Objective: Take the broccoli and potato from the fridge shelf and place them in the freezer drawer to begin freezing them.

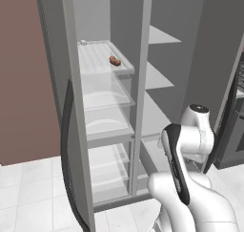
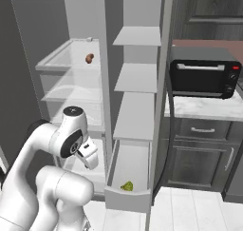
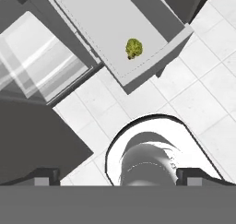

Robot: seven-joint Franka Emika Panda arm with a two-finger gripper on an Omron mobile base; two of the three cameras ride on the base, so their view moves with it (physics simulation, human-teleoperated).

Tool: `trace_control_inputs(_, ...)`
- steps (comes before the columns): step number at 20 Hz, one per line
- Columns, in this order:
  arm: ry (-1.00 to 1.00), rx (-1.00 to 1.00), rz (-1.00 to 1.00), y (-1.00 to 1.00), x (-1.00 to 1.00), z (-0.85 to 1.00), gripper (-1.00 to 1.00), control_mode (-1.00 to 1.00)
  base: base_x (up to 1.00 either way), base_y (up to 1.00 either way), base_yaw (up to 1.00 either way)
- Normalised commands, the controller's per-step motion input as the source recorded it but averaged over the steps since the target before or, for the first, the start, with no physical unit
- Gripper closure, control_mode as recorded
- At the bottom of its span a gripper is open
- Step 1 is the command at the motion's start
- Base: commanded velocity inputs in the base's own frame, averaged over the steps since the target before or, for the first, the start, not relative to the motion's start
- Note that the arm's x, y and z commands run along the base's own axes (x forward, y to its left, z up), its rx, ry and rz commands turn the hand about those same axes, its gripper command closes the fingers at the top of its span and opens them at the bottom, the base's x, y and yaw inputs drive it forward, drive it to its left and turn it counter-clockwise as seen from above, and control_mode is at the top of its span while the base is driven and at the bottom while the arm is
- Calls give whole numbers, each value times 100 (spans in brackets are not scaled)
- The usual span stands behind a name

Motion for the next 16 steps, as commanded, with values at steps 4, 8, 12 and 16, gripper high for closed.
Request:
trace_control_inputs(4, 0, 0, 7, 0, -16, 0, -100, -100, 0, 0, 0)
trace_control_inputs(8, 0, 0, 12, 0, -15, 0, -100, 100, 0, 14, 18)
trace_control_inputs(12, 0, 0, 0, 0, 0, 0, -100, 100, 11, 45, 43)
trace_control_inputs(16, 0, 0, 0, 0, 0, 0, -100, 100, 5, 33, 43)
